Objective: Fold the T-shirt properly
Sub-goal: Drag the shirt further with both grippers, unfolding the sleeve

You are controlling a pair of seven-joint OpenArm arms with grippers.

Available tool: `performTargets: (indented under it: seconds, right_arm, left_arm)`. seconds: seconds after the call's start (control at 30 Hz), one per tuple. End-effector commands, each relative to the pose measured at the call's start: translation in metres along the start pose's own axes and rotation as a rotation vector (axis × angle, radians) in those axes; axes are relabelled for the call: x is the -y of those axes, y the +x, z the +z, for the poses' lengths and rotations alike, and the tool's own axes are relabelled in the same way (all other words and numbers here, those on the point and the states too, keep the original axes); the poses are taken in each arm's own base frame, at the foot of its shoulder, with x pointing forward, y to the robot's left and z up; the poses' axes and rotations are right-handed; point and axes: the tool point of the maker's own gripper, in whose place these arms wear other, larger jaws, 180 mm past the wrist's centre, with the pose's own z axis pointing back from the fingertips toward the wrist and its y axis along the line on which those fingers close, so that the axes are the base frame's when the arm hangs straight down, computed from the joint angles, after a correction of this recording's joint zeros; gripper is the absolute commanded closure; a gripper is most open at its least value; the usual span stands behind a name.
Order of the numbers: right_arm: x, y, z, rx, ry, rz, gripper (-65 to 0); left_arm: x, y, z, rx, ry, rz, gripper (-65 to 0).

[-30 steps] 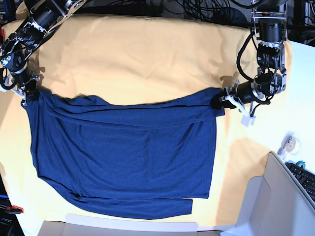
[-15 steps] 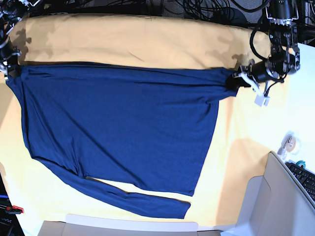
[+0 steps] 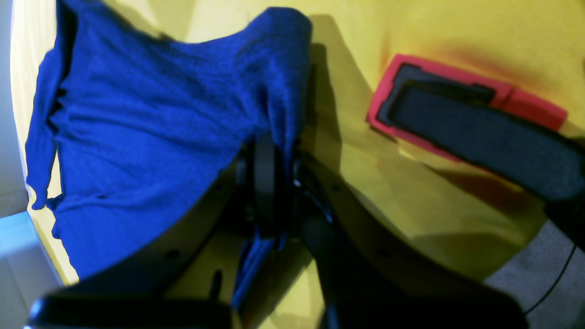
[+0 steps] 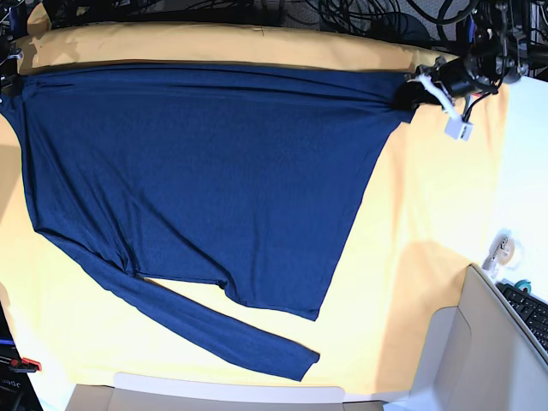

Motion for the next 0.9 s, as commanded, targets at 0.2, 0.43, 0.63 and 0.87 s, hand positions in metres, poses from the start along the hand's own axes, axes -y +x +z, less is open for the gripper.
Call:
performTargets:
  seconds: [0.2,0.43,0.63,0.87]
  right_arm:
    - [-0.003,0.025,0.009,0.079,-0.005,0.033,0.0]
    - [-0.002,0.023,0.008,0.076,-0.005,0.028,0.0]
    - [0.005,0.012,0.008,0.061,-0.013,0.007,0.0]
    - [0.009,-0.007,0.003,0.038,-0.008,-0.033,0.0]
  left_arm:
    - [-0.01,-0.014,0.034,0.016,0.053,-0.063,-0.1]
    - [-0.005,-0.029,0.042,-0.012,0.057,-0.045,-0.1]
    - [0.014,-0.024,0.039,0.007,0.026,-0.071,-0.1]
    - [0.026,0.006,0.037,0.022,0.011,-0.148,-0.1]
